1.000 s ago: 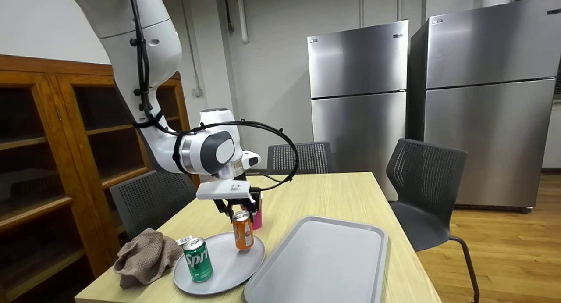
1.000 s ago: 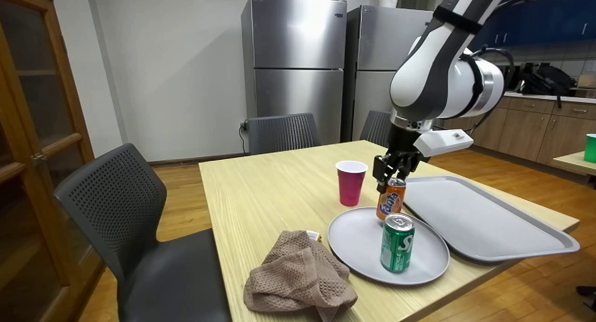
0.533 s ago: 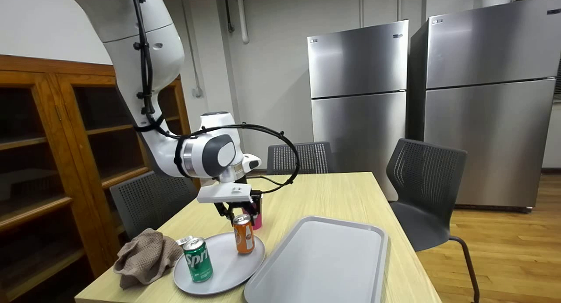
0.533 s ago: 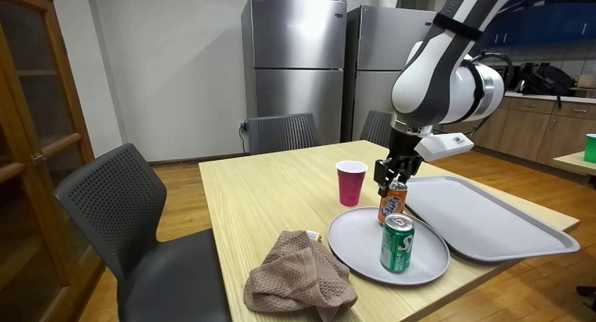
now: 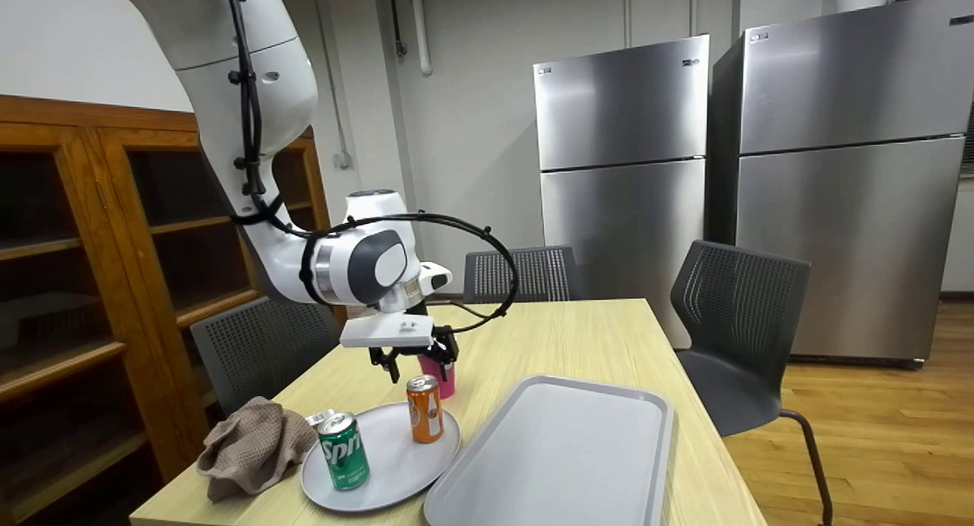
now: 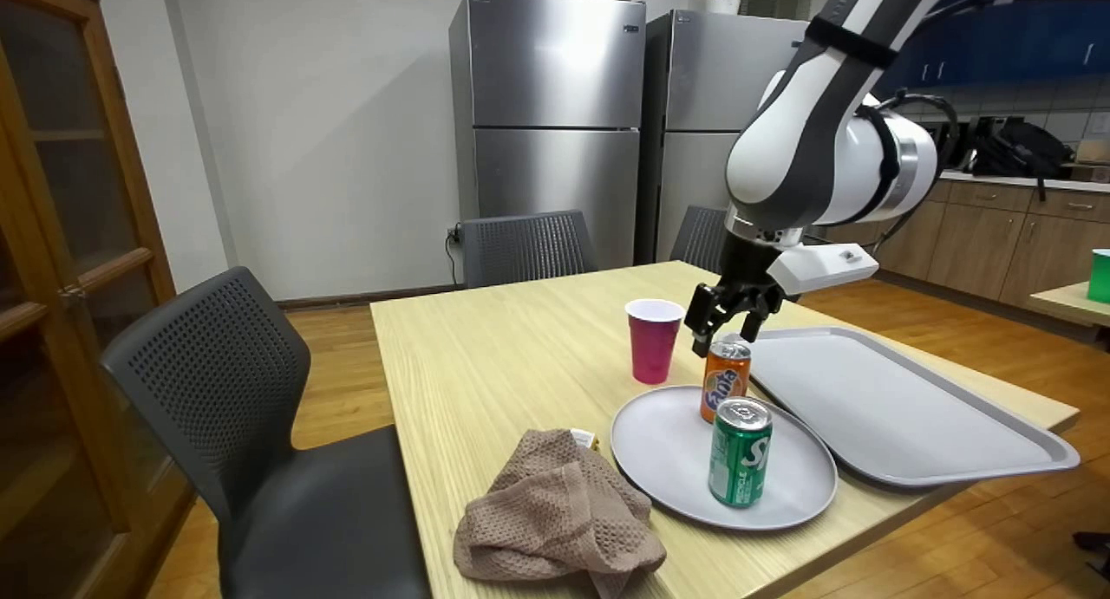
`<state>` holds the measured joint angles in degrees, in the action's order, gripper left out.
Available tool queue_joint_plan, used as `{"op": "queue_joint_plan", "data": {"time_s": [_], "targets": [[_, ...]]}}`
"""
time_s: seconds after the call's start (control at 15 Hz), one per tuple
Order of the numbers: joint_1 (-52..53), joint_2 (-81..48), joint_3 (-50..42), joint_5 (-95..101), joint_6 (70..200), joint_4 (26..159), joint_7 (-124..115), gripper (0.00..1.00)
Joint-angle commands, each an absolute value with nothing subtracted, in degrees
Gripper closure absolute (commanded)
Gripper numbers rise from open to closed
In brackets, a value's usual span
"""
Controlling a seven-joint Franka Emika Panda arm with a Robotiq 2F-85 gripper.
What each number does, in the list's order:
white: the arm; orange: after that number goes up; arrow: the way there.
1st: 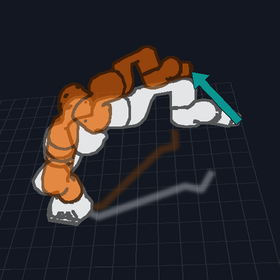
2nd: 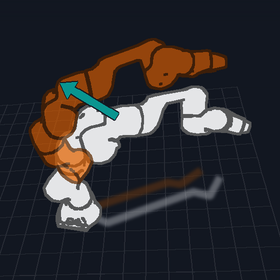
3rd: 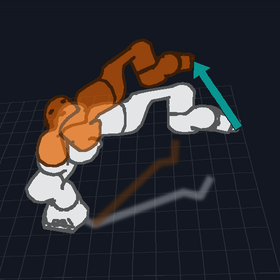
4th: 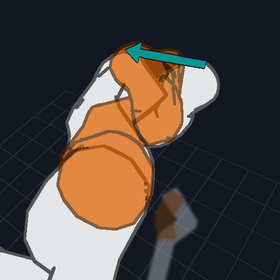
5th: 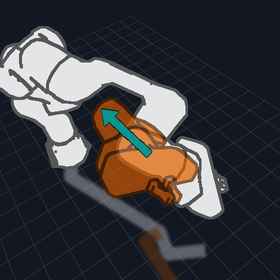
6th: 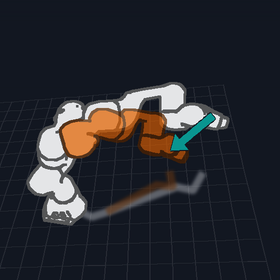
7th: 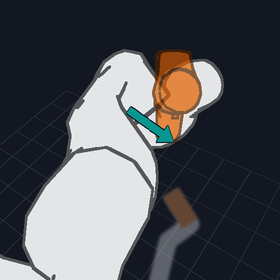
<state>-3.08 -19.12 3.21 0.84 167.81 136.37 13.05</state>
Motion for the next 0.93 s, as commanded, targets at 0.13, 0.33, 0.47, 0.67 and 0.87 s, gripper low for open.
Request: {"op": "queue_joint_plan", "data": {"time_s": [0.13, 0.33, 0.47, 0.67, 0.87], "targets": [[-9.2, -12.4, 9.7, -6.5, 166.4, 139.6, 17.1, 0.0], [-10.4, -9.8, 10.6, -9.9, 165.4, 140.4, 18.9, 0.0], [-10.7, -7.9, 10.5, -11.9, 164.0, 141.0, 21.0, 0.0], [-9.1, -5.1, 7.5, -10.3, 160.8, 142.4, 21.0, 0.0], [-8.3, -1.7, 5.5, -9.8, 156.3, 143.9, 22.3, 0.0]]}}
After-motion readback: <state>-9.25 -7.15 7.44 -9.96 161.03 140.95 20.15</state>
